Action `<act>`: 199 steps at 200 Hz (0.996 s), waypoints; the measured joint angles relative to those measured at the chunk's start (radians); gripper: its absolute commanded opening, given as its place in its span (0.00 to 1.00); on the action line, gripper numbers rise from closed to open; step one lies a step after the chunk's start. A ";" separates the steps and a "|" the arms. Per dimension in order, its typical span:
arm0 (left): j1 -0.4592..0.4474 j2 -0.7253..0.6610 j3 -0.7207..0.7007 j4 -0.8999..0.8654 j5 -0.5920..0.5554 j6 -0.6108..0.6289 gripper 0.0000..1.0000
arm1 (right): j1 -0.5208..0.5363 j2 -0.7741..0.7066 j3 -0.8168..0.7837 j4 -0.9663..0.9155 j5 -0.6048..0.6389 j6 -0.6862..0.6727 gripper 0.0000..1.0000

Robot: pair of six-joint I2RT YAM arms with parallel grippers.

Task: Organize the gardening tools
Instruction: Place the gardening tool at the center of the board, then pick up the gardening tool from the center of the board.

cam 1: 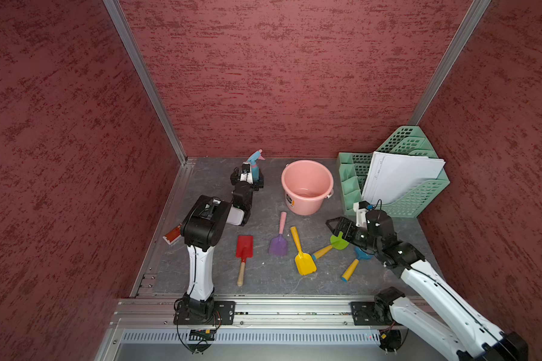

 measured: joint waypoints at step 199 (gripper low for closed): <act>-0.235 -0.807 -0.035 -1.520 0.128 -0.376 1.00 | 0.001 0.067 -0.063 -0.592 0.190 0.244 0.70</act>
